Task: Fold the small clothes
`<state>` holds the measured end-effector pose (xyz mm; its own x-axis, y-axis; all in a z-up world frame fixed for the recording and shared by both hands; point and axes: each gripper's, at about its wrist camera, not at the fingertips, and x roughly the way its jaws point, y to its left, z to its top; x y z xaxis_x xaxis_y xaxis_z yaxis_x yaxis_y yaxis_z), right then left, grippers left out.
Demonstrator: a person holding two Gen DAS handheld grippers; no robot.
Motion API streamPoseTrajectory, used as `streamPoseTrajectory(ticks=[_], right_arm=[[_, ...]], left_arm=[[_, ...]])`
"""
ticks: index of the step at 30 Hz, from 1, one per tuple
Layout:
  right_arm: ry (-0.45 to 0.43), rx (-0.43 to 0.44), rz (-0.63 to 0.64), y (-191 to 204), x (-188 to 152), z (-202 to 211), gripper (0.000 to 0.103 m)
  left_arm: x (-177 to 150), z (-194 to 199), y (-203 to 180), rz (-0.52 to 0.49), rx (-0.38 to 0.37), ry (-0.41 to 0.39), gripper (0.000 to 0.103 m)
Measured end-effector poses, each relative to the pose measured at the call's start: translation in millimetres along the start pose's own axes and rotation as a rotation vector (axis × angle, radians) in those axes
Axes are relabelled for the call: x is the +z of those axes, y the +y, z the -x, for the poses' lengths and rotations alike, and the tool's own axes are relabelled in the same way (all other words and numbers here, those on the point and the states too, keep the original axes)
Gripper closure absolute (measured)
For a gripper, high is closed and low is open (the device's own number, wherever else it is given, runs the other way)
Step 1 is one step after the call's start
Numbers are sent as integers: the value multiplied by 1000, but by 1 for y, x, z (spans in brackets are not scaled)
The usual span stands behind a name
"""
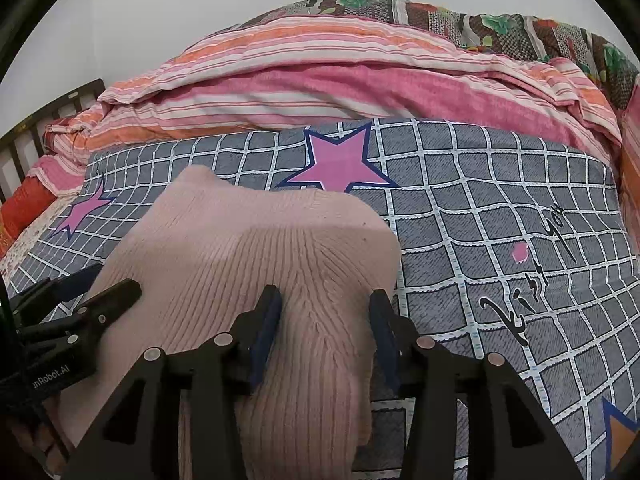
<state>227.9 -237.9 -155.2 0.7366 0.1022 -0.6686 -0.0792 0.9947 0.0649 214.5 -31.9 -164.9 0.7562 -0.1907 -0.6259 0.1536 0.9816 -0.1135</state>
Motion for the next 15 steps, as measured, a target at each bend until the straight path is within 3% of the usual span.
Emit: streamPoseTrajectory(ticks=[15], right_arm=[[-5,11,-16,-1,-1,4,56]], left_arm=[[-1,4,-5,-19,29,-20,35]])
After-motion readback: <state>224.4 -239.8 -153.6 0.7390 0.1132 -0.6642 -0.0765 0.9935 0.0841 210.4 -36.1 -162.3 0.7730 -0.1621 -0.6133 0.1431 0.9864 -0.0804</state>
